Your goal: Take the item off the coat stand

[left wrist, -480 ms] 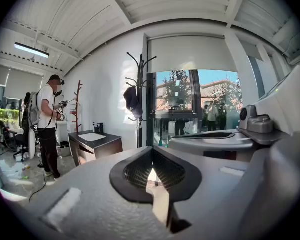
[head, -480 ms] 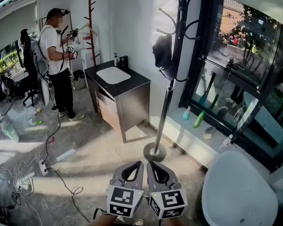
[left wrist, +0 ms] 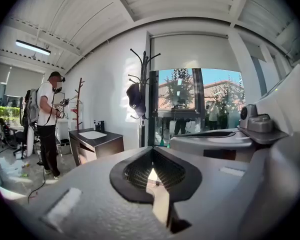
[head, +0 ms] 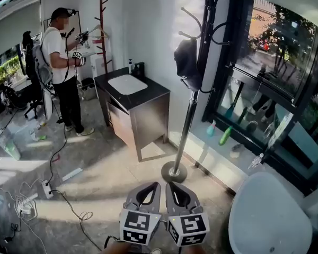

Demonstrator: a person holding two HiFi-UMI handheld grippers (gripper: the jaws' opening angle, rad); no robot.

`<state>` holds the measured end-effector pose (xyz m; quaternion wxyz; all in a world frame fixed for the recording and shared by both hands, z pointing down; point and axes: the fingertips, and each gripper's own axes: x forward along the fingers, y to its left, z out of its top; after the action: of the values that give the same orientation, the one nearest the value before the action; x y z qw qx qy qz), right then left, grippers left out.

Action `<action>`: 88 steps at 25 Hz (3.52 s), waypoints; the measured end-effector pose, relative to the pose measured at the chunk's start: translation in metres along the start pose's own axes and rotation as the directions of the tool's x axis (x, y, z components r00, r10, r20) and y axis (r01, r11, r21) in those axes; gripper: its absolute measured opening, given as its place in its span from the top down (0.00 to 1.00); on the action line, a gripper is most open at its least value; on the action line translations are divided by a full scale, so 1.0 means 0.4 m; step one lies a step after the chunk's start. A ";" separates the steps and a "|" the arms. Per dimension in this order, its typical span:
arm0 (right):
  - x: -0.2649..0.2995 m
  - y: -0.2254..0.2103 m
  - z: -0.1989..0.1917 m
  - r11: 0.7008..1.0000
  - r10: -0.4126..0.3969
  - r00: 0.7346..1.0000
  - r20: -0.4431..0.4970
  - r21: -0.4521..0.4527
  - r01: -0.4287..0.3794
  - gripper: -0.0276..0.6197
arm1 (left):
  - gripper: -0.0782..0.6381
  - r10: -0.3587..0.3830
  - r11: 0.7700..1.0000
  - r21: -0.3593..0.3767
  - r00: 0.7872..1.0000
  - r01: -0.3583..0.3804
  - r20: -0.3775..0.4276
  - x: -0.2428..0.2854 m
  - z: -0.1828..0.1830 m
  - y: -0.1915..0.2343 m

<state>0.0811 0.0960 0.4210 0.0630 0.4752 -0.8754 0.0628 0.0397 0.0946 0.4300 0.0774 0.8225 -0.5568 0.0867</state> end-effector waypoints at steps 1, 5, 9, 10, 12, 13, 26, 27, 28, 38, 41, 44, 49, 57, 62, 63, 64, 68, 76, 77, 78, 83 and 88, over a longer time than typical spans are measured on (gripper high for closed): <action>0.014 -0.005 -0.003 1.000 -0.003 1.000 -0.001 -0.003 0.003 0.95 | 0.88 -0.002 1.000 -0.002 1.000 0.002 0.000 0.013 -0.003 0.010; 0.089 -0.029 -0.005 1.000 -0.020 1.000 -0.009 -0.010 0.019 0.95 | 0.88 -0.017 1.000 -0.010 1.000 0.017 0.001 0.077 -0.003 0.058; 0.177 -0.071 0.013 0.998 -0.060 0.998 -0.002 -0.012 0.060 0.95 | 0.88 -0.046 0.999 -0.008 0.999 0.046 0.010 0.159 0.015 0.116; 0.203 -0.083 0.017 0.998 -0.069 0.998 0.000 -0.011 0.069 0.95 | 0.88 -0.053 0.999 -0.006 0.999 0.053 0.011 0.183 0.020 0.132; 0.255 -0.103 0.021 0.997 -0.083 0.997 -0.003 -0.006 0.082 0.95 | 0.88 -0.069 0.998 -0.003 0.998 0.069 0.006 0.230 0.026 0.162; 0.281 -0.111 0.022 0.996 -0.089 0.996 -0.006 -0.003 0.089 0.95 | 0.88 -0.078 0.997 -0.002 0.997 0.078 0.002 0.254 0.029 0.177; 0.607 -0.184 0.118 0.980 -0.199 0.980 0.013 -0.013 0.199 0.95 | 0.88 -0.194 0.981 0.020 0.981 0.194 0.008 0.512 0.139 0.408; 0.626 -0.188 0.125 0.978 -0.208 0.978 0.015 -0.017 0.208 0.95 | 0.88 -0.203 0.979 0.023 0.979 0.203 0.010 0.527 0.148 0.420; 0.643 -0.192 0.133 0.976 -0.217 0.976 0.018 -0.021 0.217 0.95 | 0.88 -0.212 0.977 0.026 0.977 0.212 0.011 0.540 0.156 0.431; 0.737 -0.240 0.211 0.955 -0.290 0.955 0.058 -0.044 0.293 0.95 | 0.88 -0.278 0.960 0.038 0.960 0.277 0.028 0.652 0.213 0.500; 0.745 -0.273 0.247 0.944 -0.317 0.945 0.083 -0.068 0.323 0.95 | 0.88 -0.288 0.957 0.041 0.957 0.287 0.032 0.676 0.221 0.512; 0.745 -0.319 0.297 0.929 -0.344 0.932 0.117 -0.100 0.356 0.95 | 0.88 -0.292 0.956 0.046 0.956 0.290 0.037 0.700 0.233 0.514; 0.740 -0.413 0.382 0.909 -0.372 0.909 0.188 -0.125 0.398 0.95 | 0.88 -0.288 0.957 0.061 0.956 0.284 0.063 0.737 0.267 0.507; 0.777 -0.524 0.498 0.902 -0.345 0.908 0.237 -0.185 0.391 0.95 | 0.88 -0.258 0.965 0.066 0.963 0.253 0.084 0.819 0.318 0.497; 0.802 -0.580 0.550 0.901 -0.327 0.910 0.254 -0.209 0.381 0.95 | 0.88 -0.234 0.971 0.065 0.968 0.229 0.095 0.867 0.348 0.499; 0.804 -0.589 0.565 0.899 -0.323 0.909 0.264 -0.214 0.382 0.94 | 0.88 -0.229 0.972 0.067 0.969 0.224 0.097 0.875 0.355 0.499; 0.806 -0.599 0.582 0.897 -0.319 0.907 0.275 -0.220 0.383 0.93 | 0.88 -0.223 0.974 0.069 0.970 0.217 0.098 0.882 0.360 0.501; 0.813 -0.640 0.645 0.889 -0.315 0.896 0.313 -0.232 0.394 0.88 | 0.88 -0.200 0.978 0.077 0.975 0.193 0.098 0.909 0.373 0.503; 0.869 -0.737 0.688 0.901 -0.320 0.905 0.279 -0.204 0.382 0.76 | 0.88 -0.181 0.981 0.083 0.979 0.174 0.089 0.933 0.370 0.499; 0.877 -0.741 0.689 0.903 -0.316 0.909 0.273 -0.206 0.376 0.74 | 0.88 -0.178 0.982 0.084 0.980 0.171 0.087 0.936 0.370 0.500; 0.884 -0.746 0.688 0.904 -0.312 0.911 0.268 -0.210 0.371 0.74 | 0.88 -0.175 0.982 0.086 0.981 0.167 0.086 0.938 0.370 0.500; 0.917 -0.757 0.685 0.910 -0.293 0.923 0.251 -0.222 0.350 0.74 | 0.88 -0.158 0.985 0.090 0.984 0.150 0.081 0.947 0.366 0.505; 0.925 -0.762 0.691 0.908 -0.282 0.922 0.265 -0.235 0.346 0.82 | 0.88 -0.141 0.987 0.088 0.986 0.133 0.086 0.953 0.372 0.514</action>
<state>0.1234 -0.4205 0.2273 0.0385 0.6011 -0.7883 -0.1255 -0.0041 -0.3583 0.3790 0.0238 0.8644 -0.4978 0.0661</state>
